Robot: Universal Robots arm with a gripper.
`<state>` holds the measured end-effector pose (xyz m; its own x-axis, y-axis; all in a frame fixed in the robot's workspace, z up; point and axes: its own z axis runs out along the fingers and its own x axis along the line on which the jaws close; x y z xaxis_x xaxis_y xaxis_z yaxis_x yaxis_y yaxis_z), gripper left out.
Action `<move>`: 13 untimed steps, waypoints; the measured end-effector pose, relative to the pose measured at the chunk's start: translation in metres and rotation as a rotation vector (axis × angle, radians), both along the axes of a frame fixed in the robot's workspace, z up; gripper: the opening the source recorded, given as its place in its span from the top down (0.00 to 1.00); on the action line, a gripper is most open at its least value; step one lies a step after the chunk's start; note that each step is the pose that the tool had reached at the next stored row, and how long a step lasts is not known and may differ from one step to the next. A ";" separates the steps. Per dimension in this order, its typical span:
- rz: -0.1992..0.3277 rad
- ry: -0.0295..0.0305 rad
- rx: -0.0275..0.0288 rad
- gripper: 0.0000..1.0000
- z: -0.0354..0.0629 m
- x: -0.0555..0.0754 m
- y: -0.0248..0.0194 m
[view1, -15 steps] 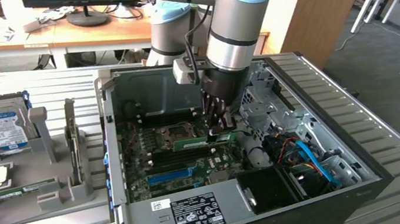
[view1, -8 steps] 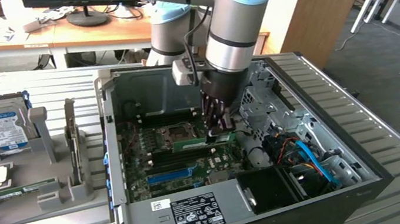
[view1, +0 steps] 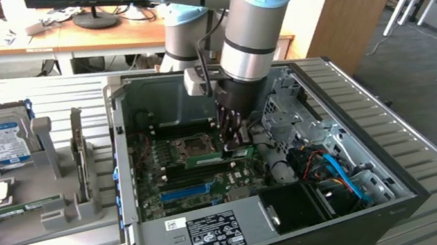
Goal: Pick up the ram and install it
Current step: 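Insert the ram into the slot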
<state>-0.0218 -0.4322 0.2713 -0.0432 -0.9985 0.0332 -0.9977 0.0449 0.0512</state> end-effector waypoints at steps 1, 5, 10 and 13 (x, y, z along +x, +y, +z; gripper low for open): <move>0.000 0.0000 0.0000 0.87 -0.0004 -0.001 0.0000; 0.000 0.0001 -0.0001 0.87 -0.0021 -0.004 0.0000; 0.000 0.0000 0.0000 0.87 -0.0045 -0.008 0.0008; 0.000 0.0001 -0.0002 0.87 -0.0053 -0.011 0.0009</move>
<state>-0.0329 -0.4313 0.2659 -0.0431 -0.9985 0.0334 -0.9977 0.0448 0.0512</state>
